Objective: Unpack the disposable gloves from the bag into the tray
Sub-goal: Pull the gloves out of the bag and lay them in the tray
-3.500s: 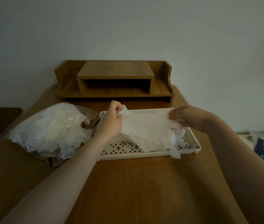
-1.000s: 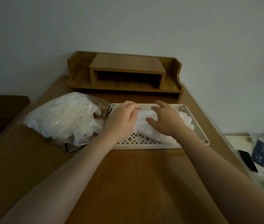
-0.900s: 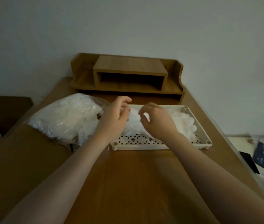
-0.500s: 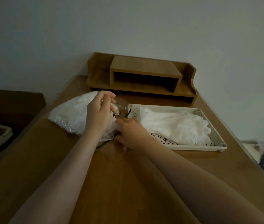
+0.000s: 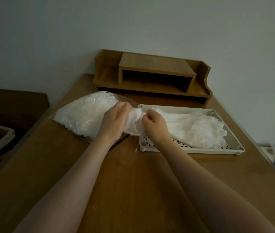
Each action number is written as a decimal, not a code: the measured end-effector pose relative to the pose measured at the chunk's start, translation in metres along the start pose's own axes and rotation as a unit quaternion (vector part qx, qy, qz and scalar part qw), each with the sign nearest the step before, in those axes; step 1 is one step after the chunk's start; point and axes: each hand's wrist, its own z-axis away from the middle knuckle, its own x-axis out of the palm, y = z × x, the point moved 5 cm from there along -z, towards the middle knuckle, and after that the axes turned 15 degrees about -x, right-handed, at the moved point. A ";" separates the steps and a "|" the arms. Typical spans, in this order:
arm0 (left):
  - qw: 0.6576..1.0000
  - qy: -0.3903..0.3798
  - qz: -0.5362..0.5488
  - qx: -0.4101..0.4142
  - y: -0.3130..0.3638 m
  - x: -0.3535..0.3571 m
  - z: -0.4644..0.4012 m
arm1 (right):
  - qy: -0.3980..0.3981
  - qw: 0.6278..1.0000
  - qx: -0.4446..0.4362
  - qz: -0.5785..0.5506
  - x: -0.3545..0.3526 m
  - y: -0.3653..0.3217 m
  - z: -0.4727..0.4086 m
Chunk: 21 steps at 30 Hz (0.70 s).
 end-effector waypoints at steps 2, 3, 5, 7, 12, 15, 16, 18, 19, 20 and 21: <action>0.997 -0.042 -0.043 0.044 0.003 0.010 0.005 | 0.053 0.995 0.020 -0.077 -0.016 0.003 0.001; 0.994 -0.061 -0.061 0.069 0.005 0.016 0.007 | 0.072 0.992 0.019 -0.104 -0.024 0.003 0.001; 0.983 -0.066 -0.105 0.136 0.010 0.025 0.014 | 0.090 0.986 0.016 -0.138 -0.036 0.001 0.003; 0.967 -0.040 -0.128 0.218 0.020 0.032 0.021 | 0.098 0.985 0.005 -0.142 -0.051 -0.001 0.006; 0.949 0.027 -0.124 0.290 0.052 0.038 0.037 | 0.044 0.991 -0.035 -0.121 -0.076 -0.002 0.010; 0.956 0.059 -0.127 0.257 0.066 0.043 0.034 | 0.023 0.990 -0.043 -0.132 -0.095 -0.002 0.011; 0.966 0.064 -0.102 0.229 0.068 0.042 0.030 | 0.022 0.989 -0.047 -0.142 -0.102 0.000 0.012; 0.987 0.063 -0.014 0.144 0.074 0.039 0.023 | 0.016 0.986 -0.052 -0.159 -0.119 0.005 0.013; 0.994 0.046 0.033 0.092 0.076 0.038 0.021 | 0.009 0.984 -0.053 -0.169 -0.126 0.007 0.014; 0.996 0.030 0.070 0.043 0.077 0.037 0.018 | 0.000 0.982 -0.056 -0.180 -0.133 0.011 0.014; 0.995 0.017 0.096 -0.001 0.079 0.038 0.016 | -0.011 0.979 -0.062 -0.194 -0.139 0.013 0.015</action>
